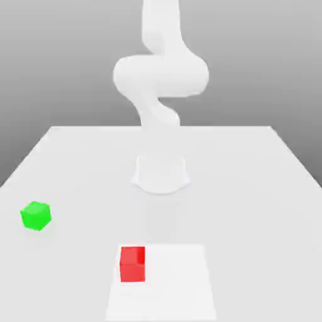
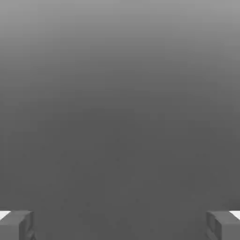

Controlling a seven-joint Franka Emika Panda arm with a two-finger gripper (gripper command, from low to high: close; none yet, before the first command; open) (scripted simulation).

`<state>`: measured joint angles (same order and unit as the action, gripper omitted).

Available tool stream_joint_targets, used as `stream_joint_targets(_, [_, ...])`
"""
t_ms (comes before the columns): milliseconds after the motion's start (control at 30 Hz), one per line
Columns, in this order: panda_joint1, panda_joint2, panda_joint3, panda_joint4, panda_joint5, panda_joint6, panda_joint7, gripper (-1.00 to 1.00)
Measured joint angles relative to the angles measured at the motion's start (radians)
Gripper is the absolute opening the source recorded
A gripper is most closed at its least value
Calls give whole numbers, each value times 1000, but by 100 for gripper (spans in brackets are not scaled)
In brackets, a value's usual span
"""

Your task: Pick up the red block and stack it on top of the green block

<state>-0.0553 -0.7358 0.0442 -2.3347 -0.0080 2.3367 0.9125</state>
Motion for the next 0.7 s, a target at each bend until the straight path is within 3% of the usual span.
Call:
stream_joint_targets(400, [-230,315,171,-167,-60,176,559,0])
stream_joint_targets(700, [-346,549,235,-291,-97,306,966,0])
